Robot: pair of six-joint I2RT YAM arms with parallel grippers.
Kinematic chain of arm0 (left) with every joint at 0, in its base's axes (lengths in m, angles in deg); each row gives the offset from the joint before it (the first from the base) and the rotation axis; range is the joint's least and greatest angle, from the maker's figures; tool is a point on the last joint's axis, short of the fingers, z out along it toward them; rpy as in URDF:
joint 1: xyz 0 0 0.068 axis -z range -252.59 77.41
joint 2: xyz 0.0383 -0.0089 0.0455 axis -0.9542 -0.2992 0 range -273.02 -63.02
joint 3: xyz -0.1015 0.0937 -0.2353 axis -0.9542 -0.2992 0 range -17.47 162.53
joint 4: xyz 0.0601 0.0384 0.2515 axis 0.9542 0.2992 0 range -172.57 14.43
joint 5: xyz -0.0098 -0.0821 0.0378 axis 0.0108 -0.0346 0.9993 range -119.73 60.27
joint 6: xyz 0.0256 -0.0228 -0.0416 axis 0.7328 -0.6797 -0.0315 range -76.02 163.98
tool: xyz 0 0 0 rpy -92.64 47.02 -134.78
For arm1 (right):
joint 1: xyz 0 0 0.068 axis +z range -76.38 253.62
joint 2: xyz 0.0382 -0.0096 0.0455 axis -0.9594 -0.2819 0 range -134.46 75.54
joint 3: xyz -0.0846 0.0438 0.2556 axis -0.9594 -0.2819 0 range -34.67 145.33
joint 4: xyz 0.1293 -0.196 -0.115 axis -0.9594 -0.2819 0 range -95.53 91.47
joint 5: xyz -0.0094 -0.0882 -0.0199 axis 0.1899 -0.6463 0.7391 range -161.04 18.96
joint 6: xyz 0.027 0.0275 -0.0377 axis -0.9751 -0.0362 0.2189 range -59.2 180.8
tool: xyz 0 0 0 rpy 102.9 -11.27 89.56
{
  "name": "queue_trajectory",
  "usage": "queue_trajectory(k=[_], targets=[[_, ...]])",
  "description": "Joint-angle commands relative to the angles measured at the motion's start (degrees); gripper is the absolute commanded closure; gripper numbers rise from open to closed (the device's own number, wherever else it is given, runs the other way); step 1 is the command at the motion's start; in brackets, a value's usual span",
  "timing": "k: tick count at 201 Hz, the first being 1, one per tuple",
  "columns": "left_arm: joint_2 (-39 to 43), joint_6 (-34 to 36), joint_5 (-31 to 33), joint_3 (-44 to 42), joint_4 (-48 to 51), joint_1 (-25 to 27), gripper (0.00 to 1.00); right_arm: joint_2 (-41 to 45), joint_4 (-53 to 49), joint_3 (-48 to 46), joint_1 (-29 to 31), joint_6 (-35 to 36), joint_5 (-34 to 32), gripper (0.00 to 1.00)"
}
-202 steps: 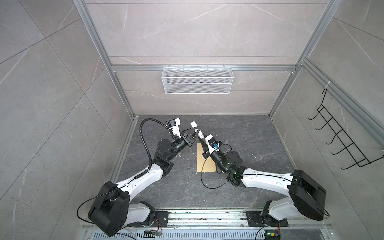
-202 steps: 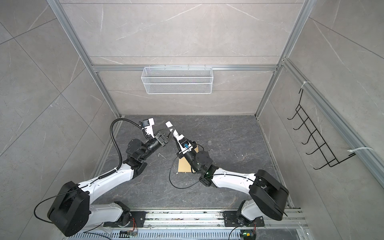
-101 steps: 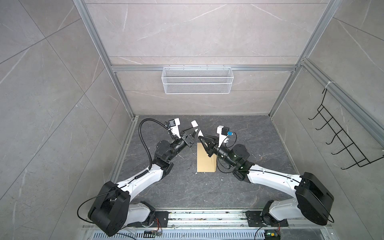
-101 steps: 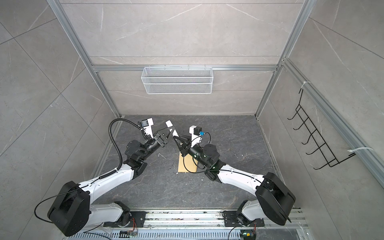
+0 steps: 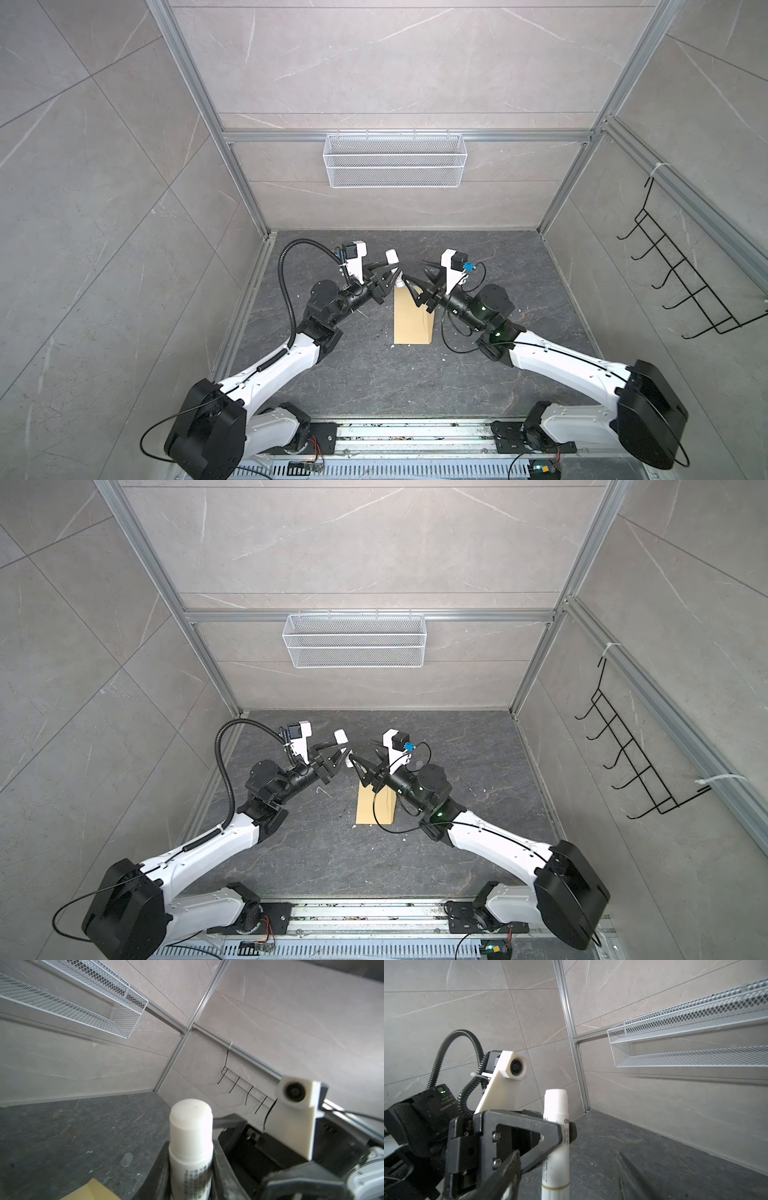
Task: Place the letter into the envelope and seal it
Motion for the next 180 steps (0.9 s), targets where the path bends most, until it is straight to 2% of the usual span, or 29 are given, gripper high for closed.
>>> queue_trajectory(k=[1, 28, 56, 78, 107, 133, 180], targets=[[3.2, 13.7, -1.5, 2.0, 6.7, 0.1, 1.00, 3.8, -14.6, 3.7, -0.1, 7.1, -4.9, 0.22], [4.1, 19.7, -2.6, 3.2, 11.4, 0.0, 1.00, 5.6, -29.5, 8.1, -0.3, 8.0, -11.6, 0.16], [3.9, 24.2, -3.9, 4.6, 15.6, 0.1, 1.00, 4.0, -44.4, 14.8, -1.2, 4.1, -18.3, 0.14], [3.4, 26.5, -4.0, 5.0, 17.0, 0.1, 1.00, -0.4, -56.2, 20.9, -2.7, -1.6, -22.7, 0.14], [2.5, 27.3, -4.0, 5.5, 17.6, 0.1, 1.00, -9.8, -72.3, 31.6, -5.8, -10.1, -24.7, 0.16], [1.5, 26.7, -4.5, 5.6, 16.6, 0.1, 1.00, -19.4, -81.1, 38.4, -8.3, -15.1, -20.0, 0.16], [0.3, 25.7, -4.9, 5.6, 15.7, 0.0, 1.00, -31.0, -82.8, 40.8, -11.8, -20.6, -13.4, 0.17]])
